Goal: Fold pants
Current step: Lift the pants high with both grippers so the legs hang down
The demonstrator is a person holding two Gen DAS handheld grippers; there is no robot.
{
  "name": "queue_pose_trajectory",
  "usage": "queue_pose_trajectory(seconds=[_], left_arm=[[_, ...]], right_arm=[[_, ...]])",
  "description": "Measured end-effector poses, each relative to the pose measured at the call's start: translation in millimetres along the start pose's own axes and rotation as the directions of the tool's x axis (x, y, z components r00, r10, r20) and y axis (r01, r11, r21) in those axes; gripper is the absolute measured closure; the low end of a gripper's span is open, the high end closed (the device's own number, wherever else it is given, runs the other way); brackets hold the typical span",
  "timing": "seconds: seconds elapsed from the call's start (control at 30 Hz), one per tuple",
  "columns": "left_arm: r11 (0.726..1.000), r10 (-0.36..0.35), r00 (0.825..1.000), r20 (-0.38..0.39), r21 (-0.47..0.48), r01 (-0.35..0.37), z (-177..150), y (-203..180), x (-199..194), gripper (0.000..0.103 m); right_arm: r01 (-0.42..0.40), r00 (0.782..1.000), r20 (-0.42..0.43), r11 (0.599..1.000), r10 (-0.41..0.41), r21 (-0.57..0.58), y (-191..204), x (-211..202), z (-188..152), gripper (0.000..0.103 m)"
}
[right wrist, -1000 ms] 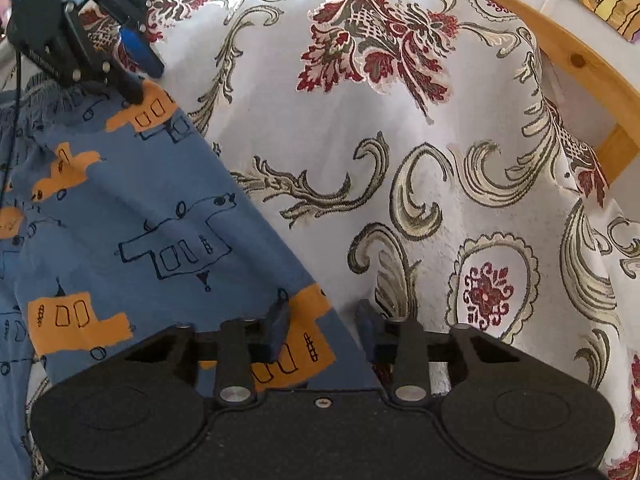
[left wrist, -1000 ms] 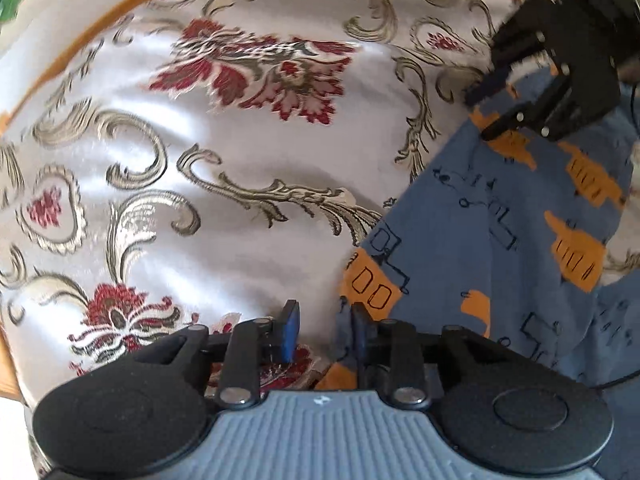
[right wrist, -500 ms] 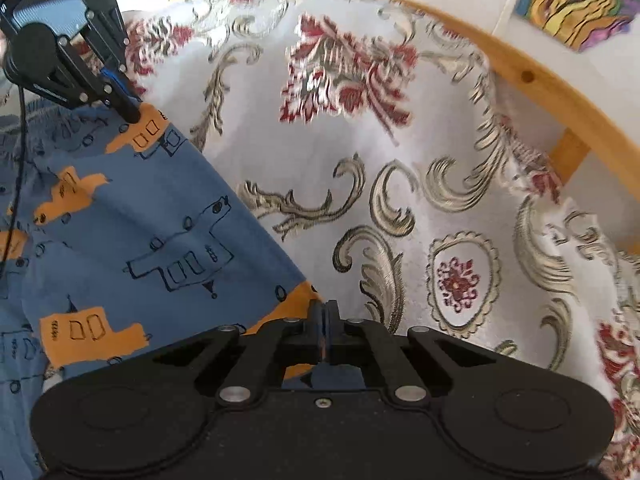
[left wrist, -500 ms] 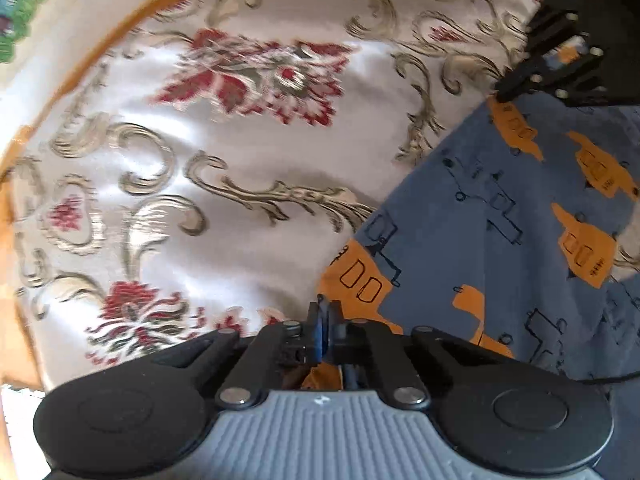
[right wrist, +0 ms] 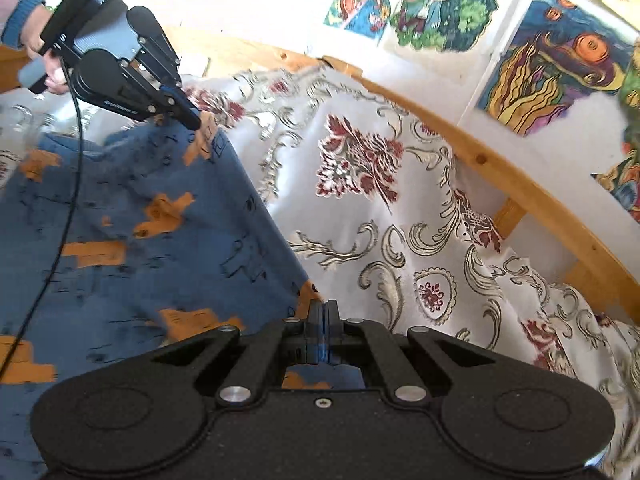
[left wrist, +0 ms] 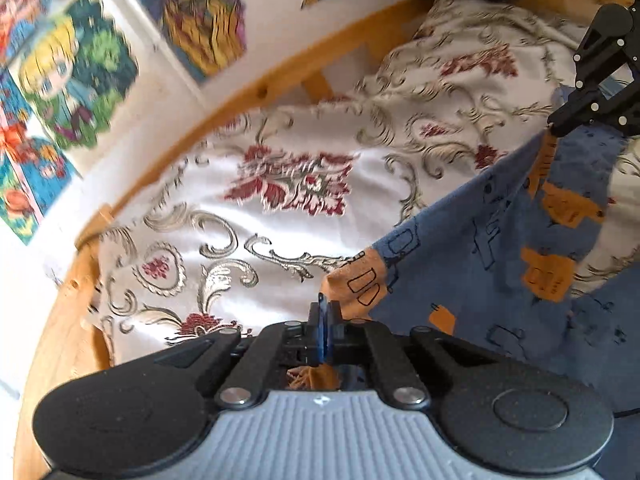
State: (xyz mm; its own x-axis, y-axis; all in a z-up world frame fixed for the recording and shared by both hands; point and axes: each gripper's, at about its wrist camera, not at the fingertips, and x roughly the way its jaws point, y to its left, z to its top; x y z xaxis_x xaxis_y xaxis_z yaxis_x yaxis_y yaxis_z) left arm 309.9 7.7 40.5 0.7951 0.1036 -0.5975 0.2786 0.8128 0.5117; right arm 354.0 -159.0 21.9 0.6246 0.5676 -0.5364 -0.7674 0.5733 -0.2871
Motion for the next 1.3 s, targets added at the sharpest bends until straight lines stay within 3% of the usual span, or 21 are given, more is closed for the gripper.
queue_pose_trajectory(seconds=[0.4, 0.77, 0.87, 0.9, 0.93, 1.0, 1.07, 1.13, 1.3], left_arm=[[0.983, 0.067, 0.991, 0.117, 0.163, -0.086, -40, -48, -74, 0.102], [0.971, 0.007, 0.999, 0.054, 0.237, -0.020, -111, -106, -98, 0.101], [0.966, 0.033, 0.998, 0.057, 0.254, -0.047, -124, -121, -99, 0.096], [0.968, 0.038, 0.998, 0.055, 0.247, -0.050, -127, -124, -100, 0.093], [0.969, 0.045, 0.997, 0.055, 0.241, -0.057, -129, -127, -101, 0.090], [0.966, 0.057, 0.996, 0.069, 0.249, -0.072, -132, -131, -105, 0.067], [0.958, 0.082, 0.991, 0.101, 0.265, -0.107, -134, -136, -110, 0.049], [0.949, 0.089, 0.988, 0.124, 0.290, -0.122, -134, -141, -112, 0.047], [0.911, 0.071, 0.991, 0.114, 0.397, -0.111, -137, -159, -103, 0.046]], right_arm=[[0.026, 0.999, 0.019, 0.999, -0.026, -0.034, 89, -74, -23, 0.103], [0.062, 0.996, -0.058, 0.982, -0.074, -0.178, 218, -105, -56, 0.103], [0.101, 0.992, -0.064, 0.980, -0.113, -0.173, 237, -97, -66, 0.103], [0.110, 0.990, -0.068, 0.981, -0.122, -0.159, 238, -94, -67, 0.099], [0.113, 0.989, -0.073, 0.982, -0.125, -0.152, 239, -93, -68, 0.089], [0.115, 0.989, -0.071, 0.979, -0.128, -0.170, 239, -94, -69, 0.077], [0.132, 0.987, -0.069, 0.972, -0.148, -0.192, 237, -96, -69, 0.058], [0.145, 0.984, -0.072, 0.966, -0.164, -0.215, 233, -98, -72, 0.049], [0.130, 0.978, -0.092, 0.894, -0.186, -0.428, 226, -95, -83, 0.047]])
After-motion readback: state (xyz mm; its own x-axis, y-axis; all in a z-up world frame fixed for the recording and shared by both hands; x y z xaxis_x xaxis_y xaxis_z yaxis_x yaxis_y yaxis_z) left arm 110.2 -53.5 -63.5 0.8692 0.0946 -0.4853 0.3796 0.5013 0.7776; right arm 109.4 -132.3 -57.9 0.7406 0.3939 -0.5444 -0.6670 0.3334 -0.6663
